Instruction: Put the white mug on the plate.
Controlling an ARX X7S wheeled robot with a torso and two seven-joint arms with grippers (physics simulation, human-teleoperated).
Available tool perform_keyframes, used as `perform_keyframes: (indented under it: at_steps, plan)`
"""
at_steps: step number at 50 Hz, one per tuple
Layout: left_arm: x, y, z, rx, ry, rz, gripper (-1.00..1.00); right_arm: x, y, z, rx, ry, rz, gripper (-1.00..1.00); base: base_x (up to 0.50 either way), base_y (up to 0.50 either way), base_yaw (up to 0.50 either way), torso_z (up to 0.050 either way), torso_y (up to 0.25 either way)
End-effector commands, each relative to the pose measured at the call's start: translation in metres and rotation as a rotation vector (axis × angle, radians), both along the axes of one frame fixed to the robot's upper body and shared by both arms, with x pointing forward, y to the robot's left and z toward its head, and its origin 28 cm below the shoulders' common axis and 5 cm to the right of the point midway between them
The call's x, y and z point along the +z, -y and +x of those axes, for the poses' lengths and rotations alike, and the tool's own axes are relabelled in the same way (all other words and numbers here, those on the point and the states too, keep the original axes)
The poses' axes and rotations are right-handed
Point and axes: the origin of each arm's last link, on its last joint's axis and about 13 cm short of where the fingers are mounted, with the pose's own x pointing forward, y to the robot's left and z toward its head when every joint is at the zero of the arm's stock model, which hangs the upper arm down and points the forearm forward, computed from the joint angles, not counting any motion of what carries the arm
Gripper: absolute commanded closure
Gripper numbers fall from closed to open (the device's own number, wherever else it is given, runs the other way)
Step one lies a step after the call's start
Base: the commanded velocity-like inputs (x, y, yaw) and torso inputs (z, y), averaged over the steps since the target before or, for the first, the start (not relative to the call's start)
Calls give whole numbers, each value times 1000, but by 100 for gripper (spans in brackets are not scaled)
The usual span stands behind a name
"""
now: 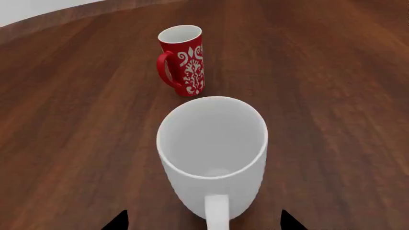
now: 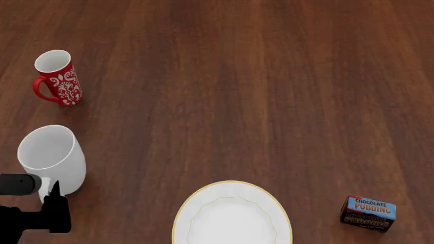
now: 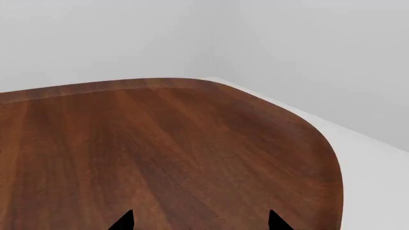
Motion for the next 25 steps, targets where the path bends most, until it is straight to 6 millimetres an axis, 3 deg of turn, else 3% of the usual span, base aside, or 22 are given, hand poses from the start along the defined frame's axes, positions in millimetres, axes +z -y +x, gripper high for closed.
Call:
perform_keyframes:
  at_steps: [1,25]
  plan:
    - [-9,3,15,-23,-26,-6,-100,-2,0,1,4,-8,3,-100,0,0,0,0,0]
    - [-25,5,36,-29,-92,-17,-100,-2,-1,1,4,-11,6,-100,0,0,0,0,0]
